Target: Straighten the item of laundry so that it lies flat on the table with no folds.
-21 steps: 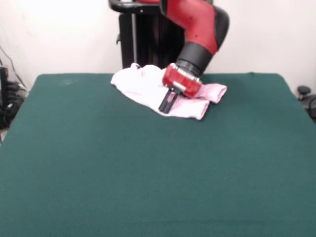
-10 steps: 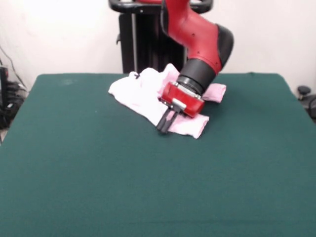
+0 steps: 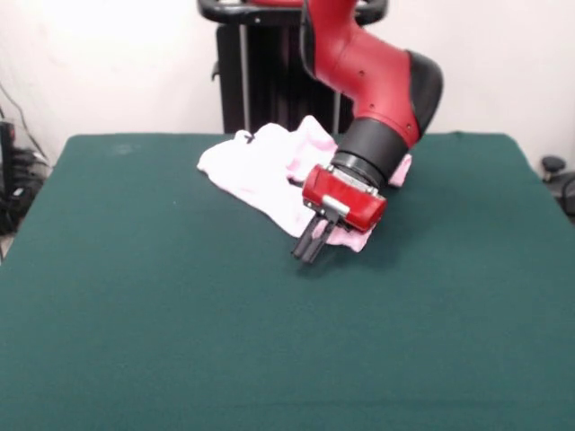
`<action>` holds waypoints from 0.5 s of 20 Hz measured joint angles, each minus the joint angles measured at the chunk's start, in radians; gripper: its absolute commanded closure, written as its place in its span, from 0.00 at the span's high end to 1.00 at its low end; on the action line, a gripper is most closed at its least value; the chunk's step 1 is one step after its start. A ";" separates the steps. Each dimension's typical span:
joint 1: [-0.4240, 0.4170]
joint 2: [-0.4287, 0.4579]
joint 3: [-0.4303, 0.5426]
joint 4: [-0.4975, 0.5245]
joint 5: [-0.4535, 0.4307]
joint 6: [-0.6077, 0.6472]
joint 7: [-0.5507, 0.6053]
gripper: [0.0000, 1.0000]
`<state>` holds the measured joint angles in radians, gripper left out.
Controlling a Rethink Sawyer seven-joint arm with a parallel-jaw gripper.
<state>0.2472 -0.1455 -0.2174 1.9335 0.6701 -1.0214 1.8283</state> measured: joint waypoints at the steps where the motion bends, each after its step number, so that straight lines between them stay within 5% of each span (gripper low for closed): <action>1: 0.005 -0.006 0.002 -0.007 0.023 0.015 0.000 0.00; 10: 0.086 -0.087 -0.005 -0.034 0.217 0.192 0.000 0.00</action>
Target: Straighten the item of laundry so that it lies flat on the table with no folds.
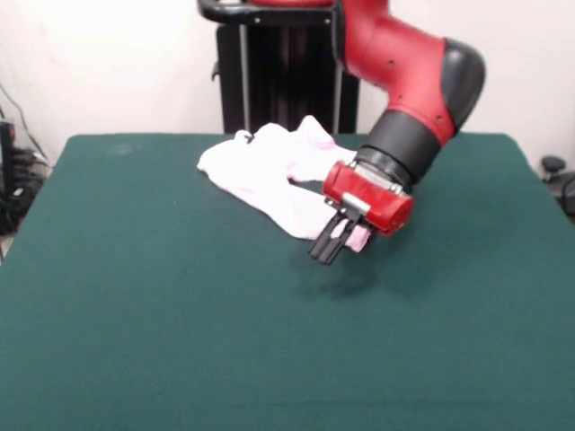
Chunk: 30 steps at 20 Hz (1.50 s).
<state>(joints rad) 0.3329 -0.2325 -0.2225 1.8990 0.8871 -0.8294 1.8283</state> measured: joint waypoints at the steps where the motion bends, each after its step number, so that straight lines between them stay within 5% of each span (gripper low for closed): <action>1: 0.012 -0.014 -0.005 0.000 0.018 0.036 0.000 0.00; 8: 0.061 -0.122 -0.046 0.012 0.049 0.389 0.000 0.00; 14: -0.027 -0.232 -0.010 0.092 -0.073 0.672 0.000 0.00; 30: -0.309 -0.307 0.135 0.414 -0.405 0.713 0.000 0.00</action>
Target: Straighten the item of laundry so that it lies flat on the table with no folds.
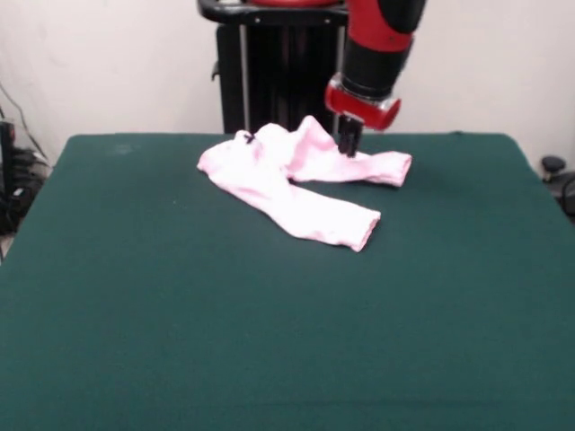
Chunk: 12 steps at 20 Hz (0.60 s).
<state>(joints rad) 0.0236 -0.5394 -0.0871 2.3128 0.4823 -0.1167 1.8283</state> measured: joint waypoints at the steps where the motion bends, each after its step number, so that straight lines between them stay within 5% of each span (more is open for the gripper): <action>1: -0.012 -0.003 0.011 0.012 -0.011 0.000 0.000 0.00; 12: -0.135 0.060 0.107 0.137 -0.192 -0.062 0.000 0.00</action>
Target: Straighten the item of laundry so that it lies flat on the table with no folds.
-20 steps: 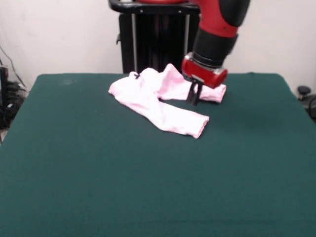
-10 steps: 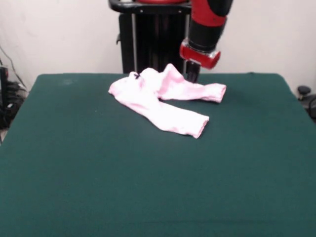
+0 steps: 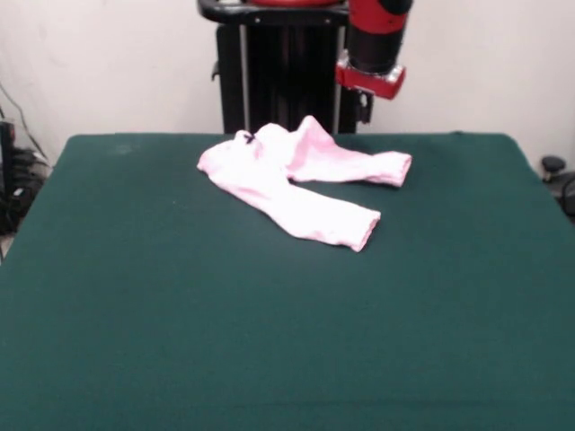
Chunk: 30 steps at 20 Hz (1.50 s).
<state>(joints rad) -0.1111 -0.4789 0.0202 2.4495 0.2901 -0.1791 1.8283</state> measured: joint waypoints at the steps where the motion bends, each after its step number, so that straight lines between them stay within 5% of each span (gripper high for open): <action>1: 0.008 0.054 -0.002 -0.005 -0.031 -0.078 0.001 0.00; 5: 0.047 0.155 -0.012 0.001 -0.076 -0.296 0.025 0.00; 11: 0.144 0.184 -0.033 0.044 -0.055 -0.488 0.108 0.00; 20: 0.161 0.098 -0.033 0.049 -0.004 -0.425 0.149 0.00; 30: 0.177 -0.125 -0.044 0.051 0.045 -0.217 0.149 0.00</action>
<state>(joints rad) 0.0660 -0.6039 -0.0234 2.5000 0.3354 -0.3958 1.9770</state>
